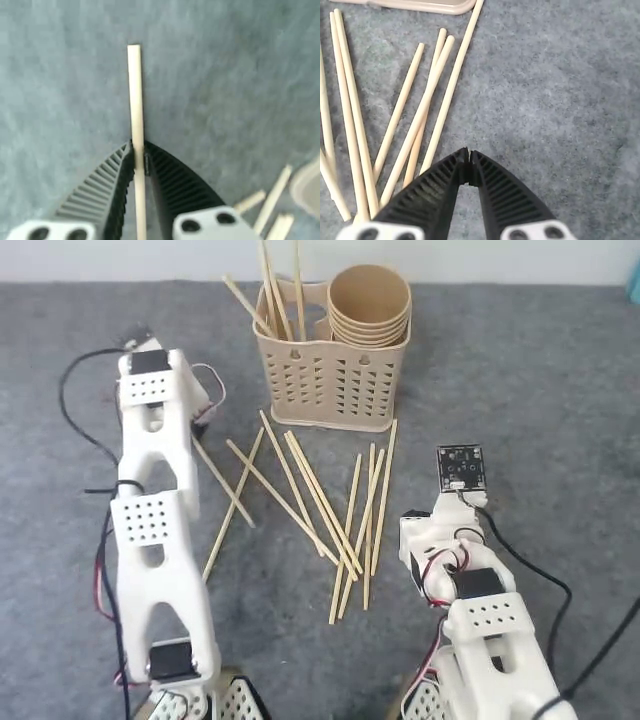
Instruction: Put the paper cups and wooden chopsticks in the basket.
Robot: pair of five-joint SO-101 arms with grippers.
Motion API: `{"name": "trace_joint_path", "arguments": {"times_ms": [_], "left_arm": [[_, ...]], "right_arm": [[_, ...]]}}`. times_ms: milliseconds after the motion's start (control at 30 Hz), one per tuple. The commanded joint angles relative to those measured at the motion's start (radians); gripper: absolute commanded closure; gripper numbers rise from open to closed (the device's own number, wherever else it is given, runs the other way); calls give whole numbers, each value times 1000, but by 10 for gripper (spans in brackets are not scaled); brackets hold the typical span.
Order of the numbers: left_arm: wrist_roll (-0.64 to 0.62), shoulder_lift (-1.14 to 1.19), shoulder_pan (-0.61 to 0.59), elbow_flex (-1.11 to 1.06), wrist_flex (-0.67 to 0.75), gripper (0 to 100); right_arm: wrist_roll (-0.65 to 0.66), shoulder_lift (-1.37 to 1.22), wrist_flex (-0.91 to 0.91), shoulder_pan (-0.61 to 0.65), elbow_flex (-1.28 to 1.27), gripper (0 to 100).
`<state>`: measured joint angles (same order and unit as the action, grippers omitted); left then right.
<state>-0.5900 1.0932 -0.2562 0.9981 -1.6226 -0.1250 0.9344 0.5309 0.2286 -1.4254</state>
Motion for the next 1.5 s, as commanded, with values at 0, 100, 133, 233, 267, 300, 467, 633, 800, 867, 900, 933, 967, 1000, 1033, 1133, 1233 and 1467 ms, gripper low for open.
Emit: {"name": "trace_joint_path", "arguments": {"times_ms": [0,100,133,233,267,300,467,633,800,867,900,933,967,1000,1033,1133,1233,1467], "left_arm": [[11,-6,46,51,-83,988],[17,-6,46,51,-80,989],[18,-6,44,53,-80,989],[54,-6,40,84,-77,989],[66,-6,40,96,-86,989],[72,-6,37,110,-100,989],[121,-8,31,176,-133,989],[170,-61,8,133,-137,990],[196,-318,-3,-117,-129,990],[198,-427,-2,-232,-104,990],[198,-480,0,-300,-78,990],[198,-535,0,-375,-41,990],[198,-588,0,-455,6,990],[198,-641,0,-545,60,990],[198,-698,0,-638,118,990],[196,-873,0,-914,307,989],[196,-1028,-5,-1125,454,989],[239,-1257,-6,-1577,806,988]], "right_arm": [[5,33,12,4,6,992],[3,35,48,5,15,992],[3,35,50,5,17,992],[2,35,48,5,17,992],[2,35,48,5,17,992],[2,35,48,7,17,992],[2,35,47,28,17,992],[2,35,18,25,9,992],[2,33,12,28,8,992],[2,33,12,27,8,992],[2,33,15,27,8,992],[2,33,19,27,8,992],[2,33,21,27,8,992],[2,33,22,28,8,992],[2,33,22,28,8,992],[2,31,22,31,9,992],[2,24,22,31,17,992],[-43,22,21,39,40,992]]}}
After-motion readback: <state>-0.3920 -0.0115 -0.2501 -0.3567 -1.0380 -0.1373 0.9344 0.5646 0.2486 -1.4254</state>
